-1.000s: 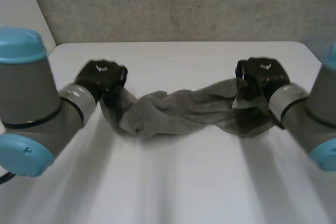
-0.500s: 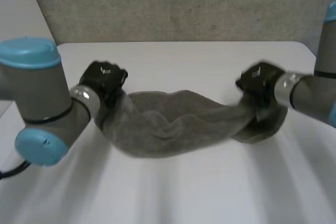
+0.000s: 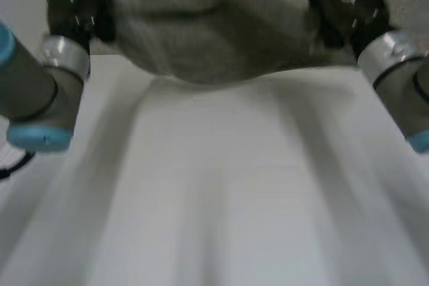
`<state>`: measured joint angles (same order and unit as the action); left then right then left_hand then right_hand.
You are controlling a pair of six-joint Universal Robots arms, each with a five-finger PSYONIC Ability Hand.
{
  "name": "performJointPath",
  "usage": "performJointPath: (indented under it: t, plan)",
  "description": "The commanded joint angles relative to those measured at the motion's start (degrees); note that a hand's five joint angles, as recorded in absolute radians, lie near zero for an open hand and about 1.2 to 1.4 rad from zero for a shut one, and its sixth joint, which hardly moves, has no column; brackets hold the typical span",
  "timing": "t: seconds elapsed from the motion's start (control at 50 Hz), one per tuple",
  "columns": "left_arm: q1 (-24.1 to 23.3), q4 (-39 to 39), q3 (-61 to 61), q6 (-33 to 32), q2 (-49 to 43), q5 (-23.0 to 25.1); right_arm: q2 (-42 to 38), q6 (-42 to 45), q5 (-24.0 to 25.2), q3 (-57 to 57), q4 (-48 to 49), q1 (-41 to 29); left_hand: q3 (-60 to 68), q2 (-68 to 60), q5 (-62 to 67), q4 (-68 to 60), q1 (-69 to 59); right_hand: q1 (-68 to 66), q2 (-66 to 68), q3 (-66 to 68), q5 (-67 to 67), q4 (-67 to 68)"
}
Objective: Fold the towel.
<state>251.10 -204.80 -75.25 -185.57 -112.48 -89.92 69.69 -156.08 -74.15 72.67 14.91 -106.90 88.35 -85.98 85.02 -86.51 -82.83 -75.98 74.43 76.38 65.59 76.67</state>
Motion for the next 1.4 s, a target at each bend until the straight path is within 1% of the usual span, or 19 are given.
performJointPath:
  t: [0.02, 0.08, 0.16, 0.2, 0.3, 0.44, 0.46, 0.48, 0.5, 0.52, 0.54, 0.58, 0.74, 0.78, 0.9, 1.2, 1.24, 1.28, 1.4]
  plan:
    - [1.76, -5.94, -16.48, -0.67, -0.11, 5.44, -3.59, 4.91, 2.25, 6.7, -6.91, 1.95, -8.35, 5.98, -15.02, 6.51, 2.83, -4.02, 5.57, 3.62, 4.41, 3.33]
    - [1.85, -9.28, -22.37, -0.75, -0.11, 6.5, -4.47, 6.57, 2.16, 10.98, -7.17, 2.48, -8.35, 5.98, -15.02, 6.51, 2.83, -4.02, 5.57, 3.62, 4.41, 3.33]
    - [1.85, -10.44, -26.71, -1.37, -0.11, 7.21, -6.66, 7.11, 2.08, 15.04, -7.52, 4.32, -8.35, 5.98, -15.02, 6.51, 2.83, -4.02, 5.57, 3.62, 4.41, 3.33]
    - [1.94, -10.61, -29.59, -2.77, 0.33, 8.08, -7.02, 7.11, 1.9, 16.09, -7.7, 4.76, -8.35, 5.98, -15.02, 6.51, 2.83, -4.02, 5.57, 3.62, 4.41, 3.33]
    - [2.11, -10.88, -31.71, -5.49, 1.82, 8.53, -7.02, 6.93, 1.55, 18.47, -7.79, 5.9, -8.35, 5.98, -15.02, 6.51, 2.83, -4.02, 5.57, 3.62, 4.41, 3.33]
    - [2.81, -11.14, -32.24, -6.38, 2.27, 8.53, -6.58, 6.14, 0.76, 19.44, -7.96, 6.44, -8.35, 5.98, -15.02, 6.51, 2.83, -4.02, 5.57, 3.62, 4.41, 3.33]
    - [2.9, -11.14, -32.24, -6.38, 2.27, 8.44, -6.75, 6.14, 0.76, 19.7, -7.96, 6.44, -8.35, 5.98, -15.02, 6.51, 2.83, -0.58, 2.14, 0.18, 0.97, -0.11]
    - [2.9, -11.14, -32.24, -6.38, 2.27, 8.44, -7.02, 6.14, 0.76, 19.97, -7.96, 6.44, -8.35, 5.98, -15.02, 6.51, 2.83, 9.45, -7.89, -9.85, -9.05, -10.13]
    - [3.16, -11.14, -32.24, -6.38, 2.27, 8.44, -7.02, 6.14, 0.76, 19.97, -7.96, 6.44, -8.35, 5.98, -15.02, 6.51, 2.83, 9.55, -7.99, -9.95, -9.16, -10.23]
    - [3.34, -11.14, -32.33, -6.38, 2.27, 8.35, -7.02, 6.14, 0.67, 20.23, -7.88, 6.52, -8.35, 5.98, -15.02, 6.51, 2.83, 19.37, -17.82, -19.78, -18.98, -20.06]
    - [3.34, -11.14, -32.33, -6.38, 2.27, 8.35, -7.02, 6.14, 0.67, 20.23, -7.88, 6.52, -8.35, 5.98, -15.02, 6.51, 2.83, 19.47, -17.92, -19.87, -19.08, -20.16]
    - [3.69, -11.14, -32.51, -6.38, 2.27, 8.27, -7.11, 6.23, -0.03, 20.23, -7.88, 6.7, -8.35, 5.98, -15.02, 6.51, 2.83, 26.01, -24.45, -26.41, -25.62, -26.7]
    - [4.75, -11.23, -33.12, -6.38, 2.27, 8.18, -6.76, 6.23, -3.98, 20.23, -8.05, 7.23, -8.35, 5.98, -15.02, 6.51, 2.83, 29.23, -27.67, -29.63, -28.84, -29.91]
    - [5.1, -11.14, -33.21, -6.38, 2.27, 8.18, -6.41, 6.23, -4.34, 20.32, -8.05, 7.23, -8.35, 5.98, -15.02, 6.51, 2.83, 29.06, -27.51, -29.46, -28.67, -29.75]
    - [5.36, -11.23, -33.82, -6.38, 2.62, 8.18, -5.0, 6.14, -4.43, 21.11, -8.05, 7.23, -8.35, 5.98, -15.02, 6.51, 2.83, 27.55, -25.99, -27.95, -27.15, -28.23]
    - [6.07, -11.58, -34.53, -6.38, 3.5, 8.27, -5.88, 6.14, -4.52, 21.99, -8.14, 6.44, -8.35, 5.98, -15.02, 6.51, 2.83, 30.24, -28.68, -30.64, -29.85, -30.92]
    - [6.07, -11.58, -34.53, -6.38, 3.5, 8.27, -5.96, 6.14, -4.52, 22.17, -8.14, 6.44, -8.35, 5.98, -15.02, 6.51, 2.83, 32.93, -31.37, -33.33, -32.54, -33.62]
    - [6.15, -11.67, -34.7, -6.38, 3.5, 8.27, -6.05, 6.14, -4.52, 22.34, -8.66, 6.7, -8.35, 5.98, -15.02, 6.51, 2.83, 38.79, -37.23, -39.19, -38.4, -39.48]
    - [6.07, -11.85, -34.79, -6.47, 3.5, 8.35, -5.88, 6.05, -4.25, 22.25, -12.61, 6.79, -8.35, 5.98, -15.02, 6.51, 2.83, 41.51, -39.95, -41.91, -41.12, -42.19]
